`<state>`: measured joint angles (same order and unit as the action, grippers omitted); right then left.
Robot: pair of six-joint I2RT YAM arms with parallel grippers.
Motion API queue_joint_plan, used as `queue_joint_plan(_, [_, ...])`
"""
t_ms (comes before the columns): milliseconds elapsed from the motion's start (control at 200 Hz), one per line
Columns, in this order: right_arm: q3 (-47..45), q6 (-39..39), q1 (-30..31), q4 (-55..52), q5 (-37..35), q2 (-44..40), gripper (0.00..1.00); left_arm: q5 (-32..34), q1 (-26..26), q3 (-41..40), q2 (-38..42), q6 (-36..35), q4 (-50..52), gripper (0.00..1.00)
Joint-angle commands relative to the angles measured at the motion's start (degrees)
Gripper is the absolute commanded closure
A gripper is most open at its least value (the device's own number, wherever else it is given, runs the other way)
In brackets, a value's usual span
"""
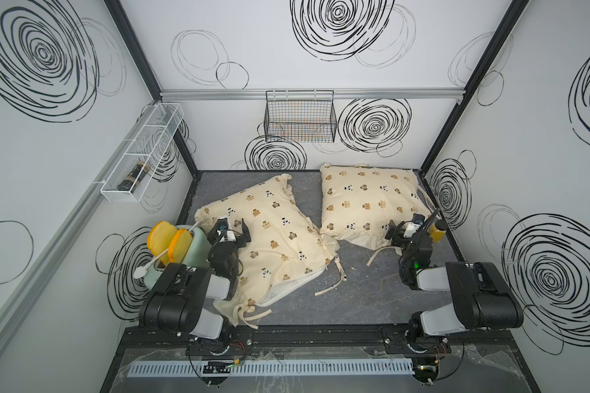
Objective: Zip up pillowcases
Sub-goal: Zip the zipper on the pillowcase.
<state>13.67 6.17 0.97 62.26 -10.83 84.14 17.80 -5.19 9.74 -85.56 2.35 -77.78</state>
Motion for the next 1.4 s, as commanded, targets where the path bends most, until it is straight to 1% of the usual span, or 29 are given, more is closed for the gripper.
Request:
queue_joint_plan(0, [0.72,0.15,-0.1,1.22,0.3,0.41,0.03,-0.58,0.47,-0.48,-0.02,0.37,-4.0,0.04])
queue_joint_plan(520, [1.1,0.24,-0.36,0.72,0.56,0.51,0.02,-0.4,0.44,0.11,-0.07,0.37,-2.87,0.04])
queue_joint_plan(595, [0.79,-1.19,-0.19,1.78,0.88,-0.85,0.03,-0.34,0.12,-0.31,0.47,-0.27,-3.93,0.04])
queue_joint_plan(615, [1.16,-1.75,-0.17,1.27,0.73,-1.88,0.03,0.24,-0.37,-0.3,1.5,-0.63,-2.62,0.04])
queue_joint_plan(630, [2.09,-1.79,-0.19,-0.63,0.31,-3.18,0.03,0.12,-0.81,-0.14,2.49,-0.9,-0.84,0.04])
queue_joint_plan(655, [4.58,-1.41,-0.14,-8.58,-0.22,-5.84,0.03,1.19,-2.07,0.14,3.79,-2.68,0.05,0.04])
queue_joint_plan(675, [7.41,-0.49,-0.32,-15.33,-0.33,-7.95,0.03,4.81,-4.2,0.53,4.8,-4.32,0.75,0.04])
queue_joint_plan(715, [14.03,2.36,-0.6,-29.98,-0.34,-11.6,0.03,12.5,-8.45,2.68,7.72,-7.18,6.22,0.04])
queue_joint_plan(750, [19.41,3.07,-0.64,-39.75,0.62,-13.23,0.02,16.03,-11.11,5.29,10.08,-9.54,11.4,0.04])
queue_joint_plan(800, [25.6,3.07,-0.62,-50.29,4.78,-14.02,0.03,18.93,-13.99,9.4,12.75,-9.21,17.52,0.04])
queue_joint_plan(835, [29.24,3.05,-0.63,-57.47,9.76,-13.96,0.02,20.31,-15.76,13.0,14.52,-6.77,23.35,0.04])
queue_joint_plan(886, [32.09,4.87,-0.34,-64.45,16.13,-13.7,0.02,21.05,-17.94,18.36,16.43,-2.18,33.46,0.04])
queue_joint_plan(936, [32.73,7.35,0.23,-68.43,21.89,-13.81,0.03,20.08,-20.1,23.41,17.78,3.14,44.08,0.04])
queue_joint_plan(976, [32.44,7.98,1.5,-70.28,25.96,-14.31,0.03,17.75,-21.61,26.92,18.56,7.74,52.31,0.04])
queue_joint_plan(1016, [31.89,8.29,3.65,-71.7,27.07,-14.92,0.02,13.79,-22.87,29.44,19.57,11.91,59.31,0.04])
queue_joint_plan(1066, [31.21,8.37,7.59,-73.25,25.82,-15.77,0.03,8.18,-24.83,30.59,21.32,16.12,64.71,0.03])
queue_joint_plan(1096, [30.56,8.66,10.02,-73.82,25.33,-16.14,0.03,5.49,-26.39,30.4,22.67,18.43,66.71,0.02])
queue_joint_plan(1131, [29.88,8.83,12.01,-74.06,26.37,-16.14,0.03,2.7,-27.78,29.56,24.52,21.59,68.69,0.01])
queue_joint_plan(1156, [29.25,9.26,13.47,-74.04,27.71,-15.99,0.03,0.42,-28.33,28.77,25.89,25.44,69.95,0.0])
queue_joint_plan(1181, [28.54,10.02,14.44,-73.96,29.75,-15.71,0.03,-2.23,-28.69,27.81,27.3,28.82,70.75,0.0])
queue_joint_plan(1276, [26.12,13.47,16.2,-72.63,38.32,-13.22,0.02,-12.96,-29.29,22.11,32.17,40.72,70.42,0.03])
queue_joint_plan(1336, [26.01,15.09,18.13,-72.78,40.34,-11.53,0.02,-16.6,-30.64,17.57,35.17,46.9,68.12,0.05])
queue_joint_plan(1391, [25.44,15.69,20.34,-70.98,41.32,-9.82,0.02,-17.91,-32.59,13.28,37.75,52.08,65.2,0.07])
